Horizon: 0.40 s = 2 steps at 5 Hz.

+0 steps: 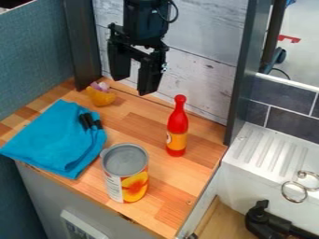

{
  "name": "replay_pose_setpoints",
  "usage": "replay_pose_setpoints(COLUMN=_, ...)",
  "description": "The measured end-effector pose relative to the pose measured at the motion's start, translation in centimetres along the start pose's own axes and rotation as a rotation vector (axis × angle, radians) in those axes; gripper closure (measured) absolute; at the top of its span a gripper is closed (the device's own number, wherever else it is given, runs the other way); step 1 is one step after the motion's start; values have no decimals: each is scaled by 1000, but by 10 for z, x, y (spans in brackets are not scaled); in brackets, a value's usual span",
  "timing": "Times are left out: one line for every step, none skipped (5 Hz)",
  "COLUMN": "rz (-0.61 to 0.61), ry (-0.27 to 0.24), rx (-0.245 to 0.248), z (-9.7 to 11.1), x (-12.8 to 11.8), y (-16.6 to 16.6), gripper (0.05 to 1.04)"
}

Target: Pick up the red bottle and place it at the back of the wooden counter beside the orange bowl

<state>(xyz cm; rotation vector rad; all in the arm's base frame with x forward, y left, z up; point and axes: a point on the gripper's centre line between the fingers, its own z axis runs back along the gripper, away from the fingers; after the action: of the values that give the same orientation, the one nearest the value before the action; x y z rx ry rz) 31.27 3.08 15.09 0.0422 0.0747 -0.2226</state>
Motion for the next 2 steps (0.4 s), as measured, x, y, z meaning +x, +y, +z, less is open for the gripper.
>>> replay_pose_setpoints(rz=-5, ry=36, rx=-14, z=-12, x=0, y=-2, gripper=81)
replay_pose_setpoints(rz=-47, ry=4, rx=-49, z=-22, x=11, y=-6, gripper=81)
